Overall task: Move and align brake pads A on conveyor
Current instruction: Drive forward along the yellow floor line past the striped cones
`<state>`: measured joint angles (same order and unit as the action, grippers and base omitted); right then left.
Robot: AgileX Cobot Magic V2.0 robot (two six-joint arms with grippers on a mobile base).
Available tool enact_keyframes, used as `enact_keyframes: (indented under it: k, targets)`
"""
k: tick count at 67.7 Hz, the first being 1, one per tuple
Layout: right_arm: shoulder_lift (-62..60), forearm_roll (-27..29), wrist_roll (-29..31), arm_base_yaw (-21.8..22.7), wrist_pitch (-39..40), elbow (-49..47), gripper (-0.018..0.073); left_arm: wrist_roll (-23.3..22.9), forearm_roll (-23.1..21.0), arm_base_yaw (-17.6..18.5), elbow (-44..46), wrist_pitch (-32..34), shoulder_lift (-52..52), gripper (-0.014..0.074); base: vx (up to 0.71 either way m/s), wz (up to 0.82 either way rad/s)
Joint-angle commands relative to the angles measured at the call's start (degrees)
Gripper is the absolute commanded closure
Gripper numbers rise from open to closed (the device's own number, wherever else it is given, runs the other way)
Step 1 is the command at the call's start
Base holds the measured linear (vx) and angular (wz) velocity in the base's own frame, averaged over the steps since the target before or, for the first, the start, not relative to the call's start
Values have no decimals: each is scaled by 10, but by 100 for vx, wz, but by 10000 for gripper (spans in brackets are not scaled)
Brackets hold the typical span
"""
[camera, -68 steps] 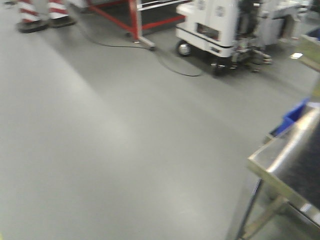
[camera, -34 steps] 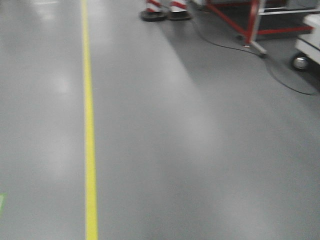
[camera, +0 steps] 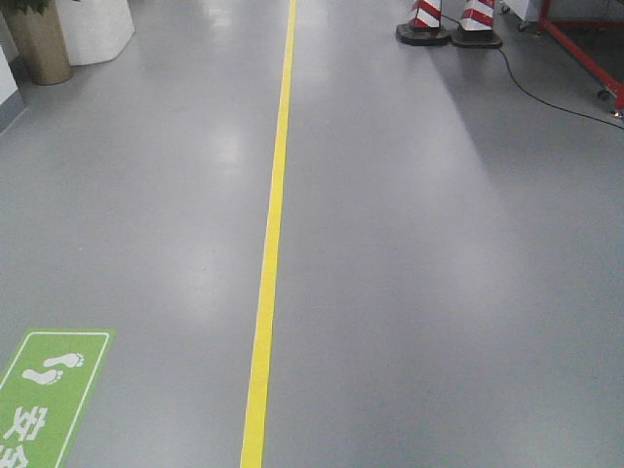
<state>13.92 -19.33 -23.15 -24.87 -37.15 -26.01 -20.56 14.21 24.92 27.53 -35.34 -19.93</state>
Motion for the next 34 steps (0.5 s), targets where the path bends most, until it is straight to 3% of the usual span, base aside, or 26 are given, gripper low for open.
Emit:
enact_keyframes:
  k: [1, 34]
  targets:
    - [6, -16, 6, 2, 51, -16, 564, -4, 7, 2, 15, 56, -6, 602, 5, 13]
    - [6, -16, 6, 2, 51, -16, 564, -4, 7, 2, 15, 56, -6, 602, 16, 2]
